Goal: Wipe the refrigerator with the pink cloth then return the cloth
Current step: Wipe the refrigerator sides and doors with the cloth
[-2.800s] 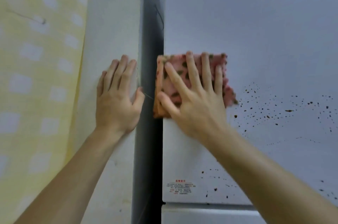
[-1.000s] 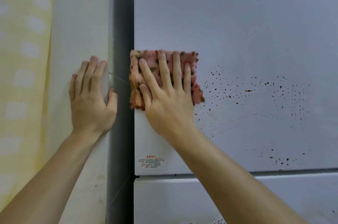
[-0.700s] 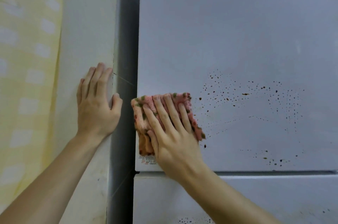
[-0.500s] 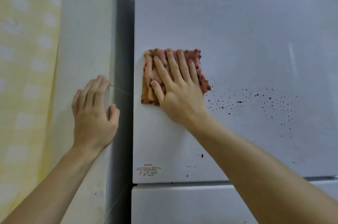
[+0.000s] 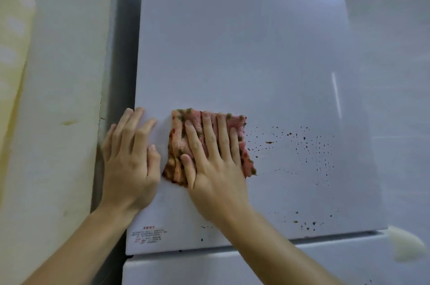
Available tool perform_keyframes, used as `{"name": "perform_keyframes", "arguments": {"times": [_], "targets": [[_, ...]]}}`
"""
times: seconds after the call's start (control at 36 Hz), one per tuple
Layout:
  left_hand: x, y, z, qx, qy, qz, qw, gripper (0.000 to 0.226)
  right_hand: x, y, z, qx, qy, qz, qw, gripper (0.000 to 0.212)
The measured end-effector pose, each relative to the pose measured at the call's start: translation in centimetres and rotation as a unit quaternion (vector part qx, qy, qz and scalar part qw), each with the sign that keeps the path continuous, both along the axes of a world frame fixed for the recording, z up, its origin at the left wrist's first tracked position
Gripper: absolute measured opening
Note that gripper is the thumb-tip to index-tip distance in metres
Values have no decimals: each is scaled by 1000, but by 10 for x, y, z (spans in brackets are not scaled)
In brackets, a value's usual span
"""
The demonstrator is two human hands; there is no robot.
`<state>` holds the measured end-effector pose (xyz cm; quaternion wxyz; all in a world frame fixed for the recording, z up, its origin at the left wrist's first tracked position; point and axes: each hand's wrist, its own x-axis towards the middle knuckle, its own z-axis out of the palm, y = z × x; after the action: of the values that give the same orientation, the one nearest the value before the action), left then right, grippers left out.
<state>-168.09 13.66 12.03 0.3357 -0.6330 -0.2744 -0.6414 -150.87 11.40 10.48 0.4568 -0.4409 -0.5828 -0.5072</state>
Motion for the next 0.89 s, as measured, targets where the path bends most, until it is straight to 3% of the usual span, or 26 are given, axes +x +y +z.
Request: {"name": "perform_keyframes", "arguments": {"times": [0.14,0.39,0.56,0.69,0.81,0.89], "targets": [[5,-3,4,-9,11,13,1000,55,16,-1,10,16,-38,34,999,61],[14,-2,6,-7,-2,34,999,51,29,-11,97,-32,51,15,998,73],[16,-3,7,-1,19,36,999,53,27,-8,68,-5,58,14,998,65],[15,-4,5,-13,34,13,999,64,40,-11,3,-17,32,14,999,63],[17,-3,4,-11,40,43,998,63,56,-17,-35,-29,13,4,999,67],[19,-4,5,-8,36,46,998,63,65,-20,-24,-18,0,2,1000,74]]}}
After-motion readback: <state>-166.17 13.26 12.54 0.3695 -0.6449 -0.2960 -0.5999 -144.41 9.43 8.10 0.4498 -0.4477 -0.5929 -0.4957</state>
